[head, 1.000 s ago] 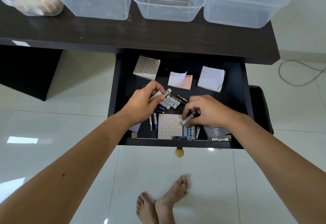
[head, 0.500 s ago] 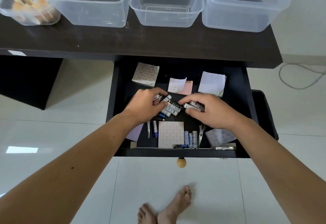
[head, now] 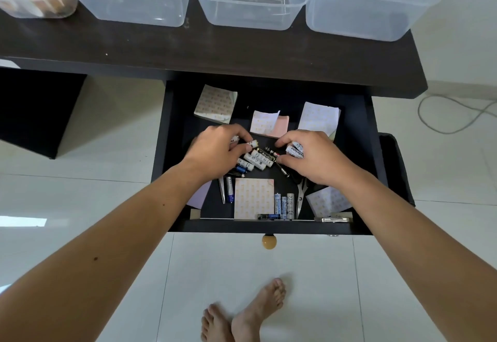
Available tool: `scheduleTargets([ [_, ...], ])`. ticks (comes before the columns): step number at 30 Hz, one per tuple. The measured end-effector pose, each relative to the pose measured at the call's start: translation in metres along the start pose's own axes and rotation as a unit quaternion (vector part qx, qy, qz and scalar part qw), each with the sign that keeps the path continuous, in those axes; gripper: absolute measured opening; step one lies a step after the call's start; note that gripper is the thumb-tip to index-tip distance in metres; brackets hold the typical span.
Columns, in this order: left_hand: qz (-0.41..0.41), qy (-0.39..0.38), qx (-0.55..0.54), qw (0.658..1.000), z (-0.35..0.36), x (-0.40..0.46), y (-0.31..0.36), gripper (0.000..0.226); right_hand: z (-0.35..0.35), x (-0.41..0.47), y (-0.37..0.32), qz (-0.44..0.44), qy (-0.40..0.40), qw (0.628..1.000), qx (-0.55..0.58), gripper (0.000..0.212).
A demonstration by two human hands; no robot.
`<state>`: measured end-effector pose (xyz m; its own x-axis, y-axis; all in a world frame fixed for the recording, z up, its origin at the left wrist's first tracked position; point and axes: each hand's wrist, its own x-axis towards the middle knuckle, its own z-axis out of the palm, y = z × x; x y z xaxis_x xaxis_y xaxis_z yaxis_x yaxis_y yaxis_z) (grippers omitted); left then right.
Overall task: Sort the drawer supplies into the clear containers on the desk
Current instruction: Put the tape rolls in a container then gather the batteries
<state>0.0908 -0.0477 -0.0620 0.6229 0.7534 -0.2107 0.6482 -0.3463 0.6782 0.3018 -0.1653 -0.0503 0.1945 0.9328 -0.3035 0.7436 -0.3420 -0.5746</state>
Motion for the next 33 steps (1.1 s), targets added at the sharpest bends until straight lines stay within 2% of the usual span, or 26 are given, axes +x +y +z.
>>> scheduleTargets([
  [2, 0.032, 0.009, -0.038, 0.999, -0.002, 0.001, -0.003, 0.011, 0.0, 0.001, -0.002, 0.005, 0.004, 1.0, -0.01, 0.036],
  [5, 0.069, 0.009, -0.063, 0.996, -0.003, 0.001, -0.002, 0.014, 0.002, 0.001, -0.003, 0.0, -0.001, 1.0, -0.019, 0.029],
  [10, 0.076, -0.016, -0.085, 0.993, -0.003, 0.0, -0.002, 0.013, 0.004, 0.001, -0.006, 0.018, -0.008, 1.0, -0.003, 0.023],
  [15, 0.118, -0.031, -0.104, 0.987, -0.004, -0.002, -0.001, 0.033, 0.003, 0.003, -0.002, 0.015, 0.012, 1.0, 0.015, 0.017],
  [19, 0.134, -0.036, -0.07, 0.988, -0.002, -0.003, 0.0, 0.026, -0.003, -0.001, -0.005, 0.001, 0.008, 0.998, 0.059, 0.014],
  [22, 0.113, -0.054, -0.073, 0.989, -0.002, -0.005, 0.002, 0.02, -0.004, -0.003, -0.008, -0.035, -0.018, 0.996, 0.077, 0.035],
  [28, 0.12, -0.046, -0.024, 0.991, -0.002, -0.005, 0.001, 0.012, -0.005, -0.004, -0.006, -0.007, -0.024, 0.996, 0.081, 0.017],
  [31, 0.102, -0.066, 0.036, 0.992, -0.003, -0.004, 0.0, 0.018, -0.006, -0.004, -0.008, 0.004, -0.029, 0.997, 0.075, 0.037],
  [33, 0.099, -0.068, 0.072, 0.99, -0.005, -0.003, -0.001, 0.028, -0.005, -0.004, -0.009, 0.018, -0.036, 0.998, 0.058, 0.04],
])
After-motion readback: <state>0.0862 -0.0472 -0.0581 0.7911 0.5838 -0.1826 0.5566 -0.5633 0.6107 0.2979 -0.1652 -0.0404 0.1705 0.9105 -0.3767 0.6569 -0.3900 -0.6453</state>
